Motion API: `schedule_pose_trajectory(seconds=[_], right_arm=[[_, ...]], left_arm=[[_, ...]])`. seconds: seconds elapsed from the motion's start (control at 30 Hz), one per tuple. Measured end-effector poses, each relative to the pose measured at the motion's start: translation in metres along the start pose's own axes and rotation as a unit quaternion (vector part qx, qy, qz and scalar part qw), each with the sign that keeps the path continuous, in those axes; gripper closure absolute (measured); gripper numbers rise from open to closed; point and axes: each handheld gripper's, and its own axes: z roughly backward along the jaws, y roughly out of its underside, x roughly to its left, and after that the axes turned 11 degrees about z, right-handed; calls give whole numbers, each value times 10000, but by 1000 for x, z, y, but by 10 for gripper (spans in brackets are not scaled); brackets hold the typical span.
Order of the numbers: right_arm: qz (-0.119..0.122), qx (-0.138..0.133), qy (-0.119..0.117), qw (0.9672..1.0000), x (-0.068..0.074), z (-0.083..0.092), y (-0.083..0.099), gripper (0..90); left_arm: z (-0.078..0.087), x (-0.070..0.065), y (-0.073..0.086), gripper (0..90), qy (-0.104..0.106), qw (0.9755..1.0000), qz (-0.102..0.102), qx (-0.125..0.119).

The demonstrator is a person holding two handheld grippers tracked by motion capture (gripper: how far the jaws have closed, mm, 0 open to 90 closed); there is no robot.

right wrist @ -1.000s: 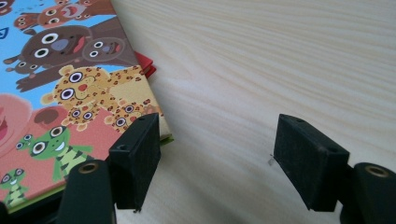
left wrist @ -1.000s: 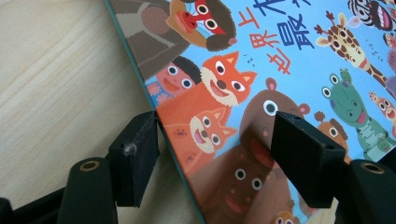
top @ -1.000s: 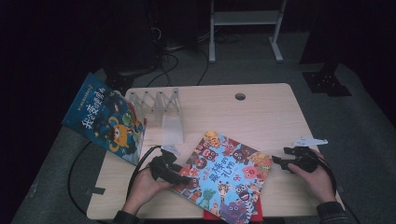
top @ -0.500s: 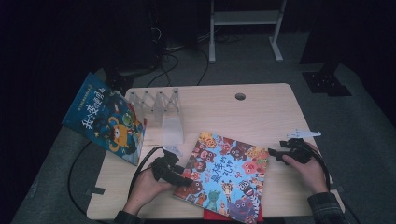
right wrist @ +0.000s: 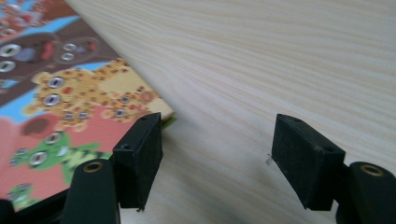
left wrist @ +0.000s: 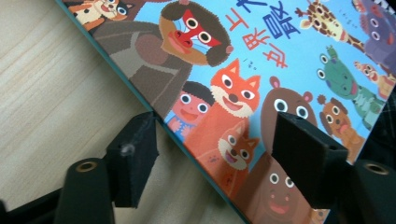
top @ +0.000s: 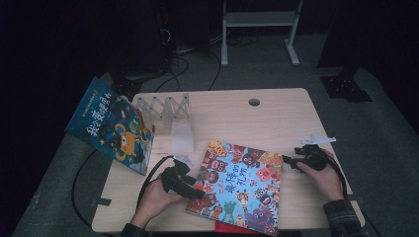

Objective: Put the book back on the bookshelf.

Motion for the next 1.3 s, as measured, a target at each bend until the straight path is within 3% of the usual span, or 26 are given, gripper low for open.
schedule_pose_trajectory(seconds=[0.13, 0.27, 0.63, 1.3], right_arm=[[-47, -306, -222, 9993, 5, 12, -3, 311], [-38, -458, -414, 9981, 10, 12, -6, 286], [46, -334, -817, 9961, 27, -11, -13, 261], [66, -381, -617, 9973, 37, -14, -16, 221]], left_arm=[[1, 1, 1, 264, -29, 10000, 30, -71], [2, 2, 0, 231, -91, 9999, 51, -119], [2, 5, 1, 128, -289, 9992, 97, -274], [4, 6, 6, 86, -330, 9980, 277, -473]])
